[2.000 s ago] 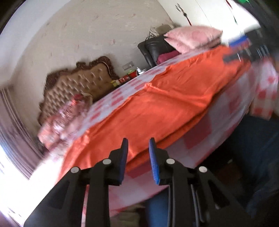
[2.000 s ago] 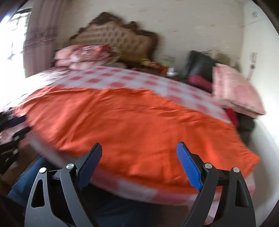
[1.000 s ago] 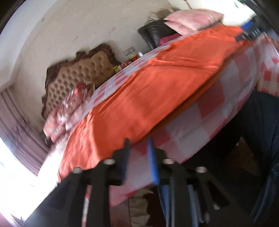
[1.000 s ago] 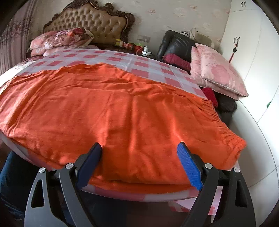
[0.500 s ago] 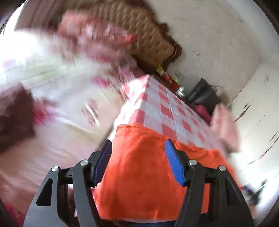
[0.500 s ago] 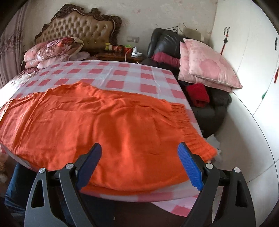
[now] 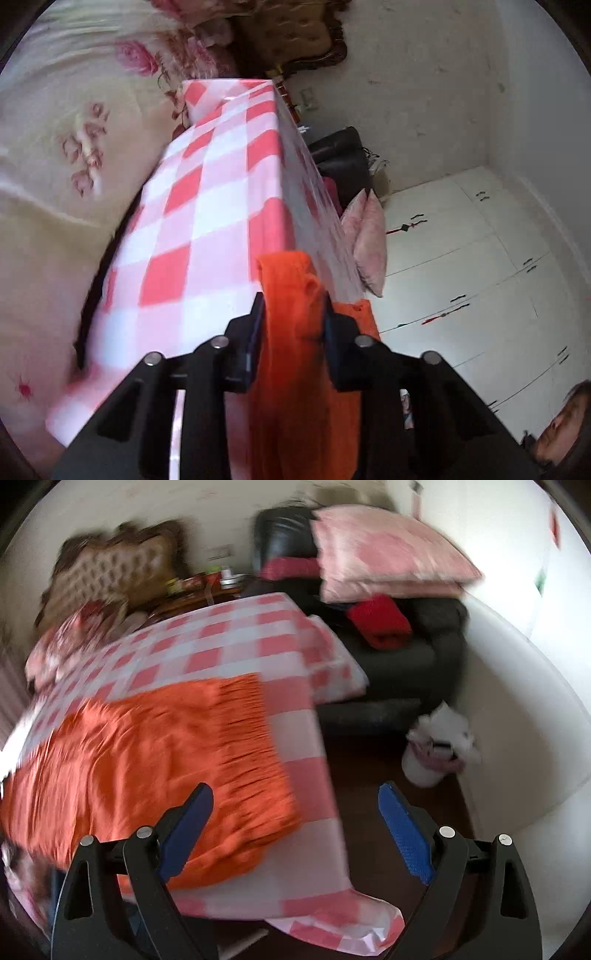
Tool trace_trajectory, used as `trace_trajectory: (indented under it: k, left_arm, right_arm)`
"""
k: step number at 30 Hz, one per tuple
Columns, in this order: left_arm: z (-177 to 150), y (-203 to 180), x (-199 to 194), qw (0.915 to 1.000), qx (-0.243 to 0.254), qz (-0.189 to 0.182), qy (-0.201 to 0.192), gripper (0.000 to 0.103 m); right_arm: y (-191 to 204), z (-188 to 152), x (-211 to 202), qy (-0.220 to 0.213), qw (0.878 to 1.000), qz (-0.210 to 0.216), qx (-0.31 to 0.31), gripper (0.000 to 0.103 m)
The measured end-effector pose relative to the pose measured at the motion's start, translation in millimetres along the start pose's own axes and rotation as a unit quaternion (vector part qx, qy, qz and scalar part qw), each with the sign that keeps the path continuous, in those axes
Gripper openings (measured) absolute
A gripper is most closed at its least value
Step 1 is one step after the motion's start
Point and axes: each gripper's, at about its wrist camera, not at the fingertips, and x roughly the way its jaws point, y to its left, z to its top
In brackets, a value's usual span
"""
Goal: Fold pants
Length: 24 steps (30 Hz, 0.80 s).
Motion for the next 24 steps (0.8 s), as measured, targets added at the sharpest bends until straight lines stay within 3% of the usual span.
trace_trajectory:
  k: [3, 5, 7, 10, 14, 17, 19, 21, 23, 24]
  left_arm:
    - [2, -2, 0, 0.9998, 0.007, 0.015, 0.009, 0.021]
    - [7, -5, -2, 0.9995, 0.013, 0.027, 0.006, 0.021]
    - [7, -10, -3, 0.9989, 0.018, 0.042, 0.006, 0.019]
    - [14, -9, 0, 0.998, 0.021, 0.059, 0.008, 0.019]
    - [14, -14, -1, 0.9964, 0.022, 0.081, 0.007, 0.018]
    - [17, -18, 0, 0.9949, 0.018, 0.099, 0.008, 0.018]
    - [17, -22, -2, 0.994, 0.019, 0.108, 0.008, 0.018]
    - [18, -25, -3, 0.9931, 0.022, 0.115, 0.007, 0.018]
    - [21, -27, -2, 0.9921, 0.025, 0.122, 0.009, 0.018]
    - [23, -28, -1, 0.9913, 0.026, 0.128, 0.01, 0.018]
  right_arm:
    - [-23, 10, 7, -0.001, 0.998, 0.039, 0.039, 0.088]
    - [-30, 20, 16, 0.012, 0.998, 0.036, 0.052, 0.089]
    - [-19, 34, 24, 0.012, 0.999, 0.026, 0.025, 0.089]
    - [16, 57, 41, 0.017, 0.997, 0.049, -0.05, 0.089]
    - [58, 85, 85, 0.055, 0.985, 0.065, -0.151, 0.089]
    - [63, 99, 119, 0.095, 0.978, 0.063, -0.175, 0.089]
    - [59, 103, 136, 0.128, 0.974, 0.091, -0.162, 0.089]
    - [58, 102, 142, 0.141, 0.972, 0.108, -0.154, 0.083]
    - [64, 100, 136, 0.133, 0.97, 0.127, -0.158, 0.05]
    - [69, 98, 134, 0.135, 0.969, 0.135, -0.159, 0.045]
